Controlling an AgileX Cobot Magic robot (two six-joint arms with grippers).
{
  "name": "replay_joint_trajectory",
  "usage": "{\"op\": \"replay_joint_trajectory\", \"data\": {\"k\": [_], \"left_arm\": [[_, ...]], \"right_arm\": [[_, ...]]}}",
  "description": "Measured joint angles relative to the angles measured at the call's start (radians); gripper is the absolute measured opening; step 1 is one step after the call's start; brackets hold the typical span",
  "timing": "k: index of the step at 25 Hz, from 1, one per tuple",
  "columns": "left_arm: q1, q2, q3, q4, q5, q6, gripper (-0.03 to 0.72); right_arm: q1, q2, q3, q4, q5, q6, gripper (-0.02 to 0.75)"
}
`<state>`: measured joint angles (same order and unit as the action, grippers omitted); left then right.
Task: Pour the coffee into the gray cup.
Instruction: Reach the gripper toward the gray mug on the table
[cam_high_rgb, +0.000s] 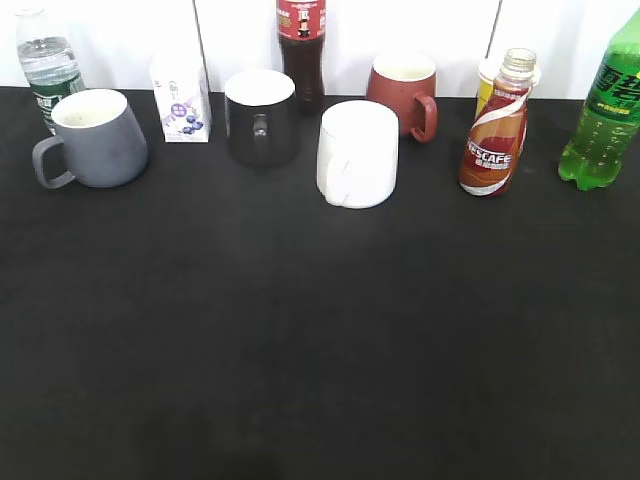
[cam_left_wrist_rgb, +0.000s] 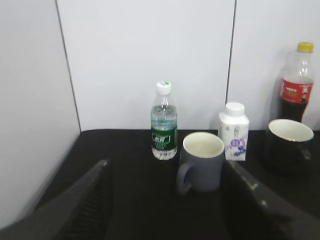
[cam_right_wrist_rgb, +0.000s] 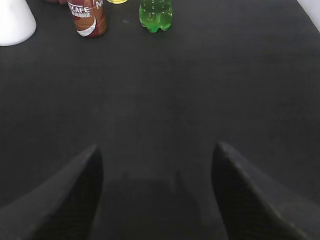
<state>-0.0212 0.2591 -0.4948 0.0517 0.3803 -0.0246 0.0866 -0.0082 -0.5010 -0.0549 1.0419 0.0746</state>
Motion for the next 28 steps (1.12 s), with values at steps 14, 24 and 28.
{"op": "replay_joint_trajectory", "data": {"k": [14,24,28], "left_arm": [[0.003,1.209,0.001,0.010,-1.022,0.000,0.498],[0.003,1.586,-0.043,0.023,-1.294,0.000,0.490],[0.004,1.661,-0.134,0.015,-1.294,0.000,0.393]], "right_arm": [[0.000,0.000,0.000,0.000,0.000,0.000,0.531],[0.000,0.000,0.000,0.000,0.001,0.000,0.531],[0.000,0.000,0.000,0.000,0.000,0.001,0.531]]}}
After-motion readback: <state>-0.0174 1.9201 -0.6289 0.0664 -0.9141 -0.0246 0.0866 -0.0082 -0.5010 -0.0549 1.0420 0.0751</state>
